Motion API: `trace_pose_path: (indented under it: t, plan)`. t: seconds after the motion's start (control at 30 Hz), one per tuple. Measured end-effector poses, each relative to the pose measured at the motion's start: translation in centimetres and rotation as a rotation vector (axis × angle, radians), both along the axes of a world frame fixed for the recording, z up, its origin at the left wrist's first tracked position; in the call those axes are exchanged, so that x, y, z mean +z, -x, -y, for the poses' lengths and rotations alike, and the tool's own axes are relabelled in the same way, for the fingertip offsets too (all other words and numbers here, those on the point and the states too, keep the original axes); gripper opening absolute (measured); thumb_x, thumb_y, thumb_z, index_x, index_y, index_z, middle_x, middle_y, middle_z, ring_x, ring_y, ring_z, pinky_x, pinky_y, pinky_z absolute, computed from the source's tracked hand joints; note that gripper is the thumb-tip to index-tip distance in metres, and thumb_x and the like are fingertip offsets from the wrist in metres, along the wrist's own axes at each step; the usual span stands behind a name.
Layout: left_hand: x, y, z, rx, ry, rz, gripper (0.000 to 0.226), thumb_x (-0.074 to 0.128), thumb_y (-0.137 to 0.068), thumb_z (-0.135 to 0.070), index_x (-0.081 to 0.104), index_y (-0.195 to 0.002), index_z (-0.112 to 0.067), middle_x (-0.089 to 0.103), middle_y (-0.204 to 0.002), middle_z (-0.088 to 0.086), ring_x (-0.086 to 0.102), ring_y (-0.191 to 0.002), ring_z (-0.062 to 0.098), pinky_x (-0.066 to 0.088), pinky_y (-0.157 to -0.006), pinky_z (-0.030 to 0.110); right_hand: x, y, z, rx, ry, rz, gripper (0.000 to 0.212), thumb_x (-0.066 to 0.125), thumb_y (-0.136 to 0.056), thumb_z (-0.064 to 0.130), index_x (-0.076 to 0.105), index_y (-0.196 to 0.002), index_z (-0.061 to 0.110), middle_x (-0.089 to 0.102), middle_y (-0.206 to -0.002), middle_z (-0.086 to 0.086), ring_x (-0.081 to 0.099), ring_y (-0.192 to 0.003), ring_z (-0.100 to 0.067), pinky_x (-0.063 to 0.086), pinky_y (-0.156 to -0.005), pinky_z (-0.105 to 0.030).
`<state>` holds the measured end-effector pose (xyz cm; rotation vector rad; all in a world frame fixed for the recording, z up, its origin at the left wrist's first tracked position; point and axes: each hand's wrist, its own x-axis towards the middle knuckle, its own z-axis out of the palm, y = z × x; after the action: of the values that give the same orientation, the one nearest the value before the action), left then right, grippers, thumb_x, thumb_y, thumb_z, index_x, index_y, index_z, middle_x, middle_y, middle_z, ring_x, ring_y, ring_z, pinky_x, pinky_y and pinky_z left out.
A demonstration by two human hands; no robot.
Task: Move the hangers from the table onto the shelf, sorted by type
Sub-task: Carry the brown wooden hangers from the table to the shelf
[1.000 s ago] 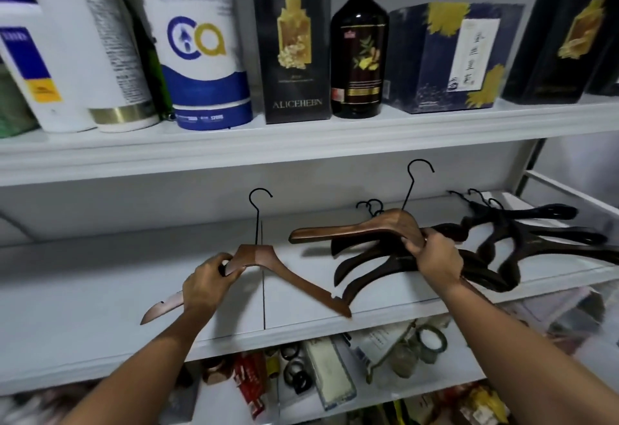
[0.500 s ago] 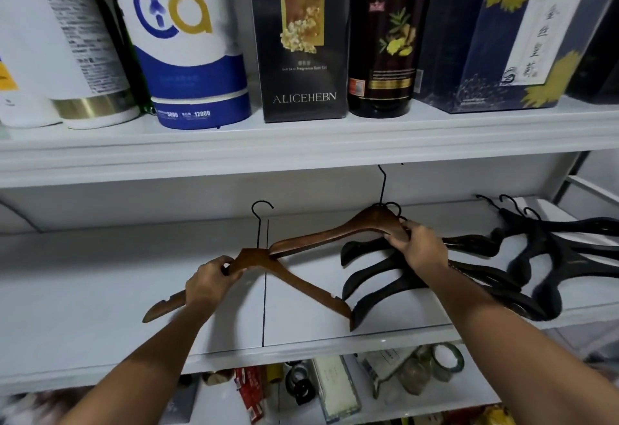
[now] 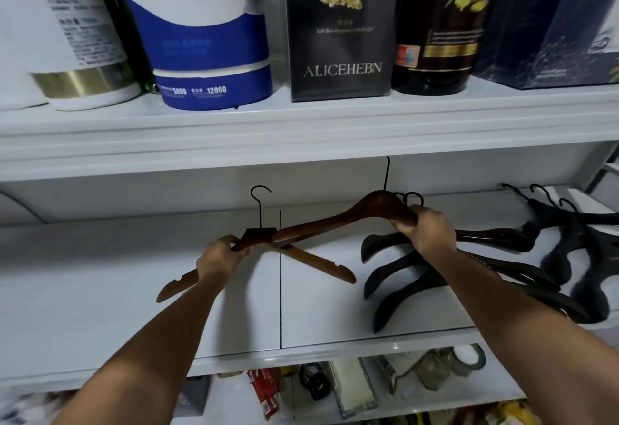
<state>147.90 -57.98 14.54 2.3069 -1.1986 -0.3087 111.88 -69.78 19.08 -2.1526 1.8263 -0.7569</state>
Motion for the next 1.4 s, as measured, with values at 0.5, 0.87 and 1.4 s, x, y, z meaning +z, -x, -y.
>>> trace_pose_path:
  t: [0.5,0.87,1.4]
  plan:
    - [-4.1,-1.3,6.6,-0.196,-0.024,-0.201,0.026,0.071,-0.080,-0.023,0.066,-0.103,-0.011,0.069,-0.104,0.012,0.063,-0.097,0.029,0.038,-0.073,0.023,-1.4,-2.6,-1.4,-0.038,-0.116,-0.069,0.040,0.065,-0.083,0.046,0.062,-0.112,0.018,0.065,-0.104,-0.010,0.061,-0.098,-0.031,0.046,-0.075,-0.032]
    - [-2.2,-2.0,6.6,-0.271,0.074,-0.332,0.025,0.048,-0.097,-0.016,0.063,-0.111,-0.001,0.063,-0.119,0.016,0.057,-0.110,0.029,0.033,-0.081,0.022,-1.8,-8.4,-3.6,0.058,-0.113,-0.138,0.029,0.060,-0.085,0.042,0.066,-0.099,0.018,0.068,-0.090,-0.005,0.064,-0.090,-0.027,0.040,-0.066,-0.026]
    - [-2.9,-2.5,-0.2,-0.511,-0.331,0.247,0.057,0.036,-0.096,-0.052,0.027,-0.145,-0.024,0.033,-0.149,0.002,0.034,-0.132,0.030,0.025,-0.110,0.040,-7.1,-18.6,-6.4,0.150,-0.307,-0.167,0.043,0.060,-0.082,0.055,0.065,-0.109,0.021,0.067,-0.105,-0.001,0.063,-0.099,-0.021,0.048,-0.080,-0.028]
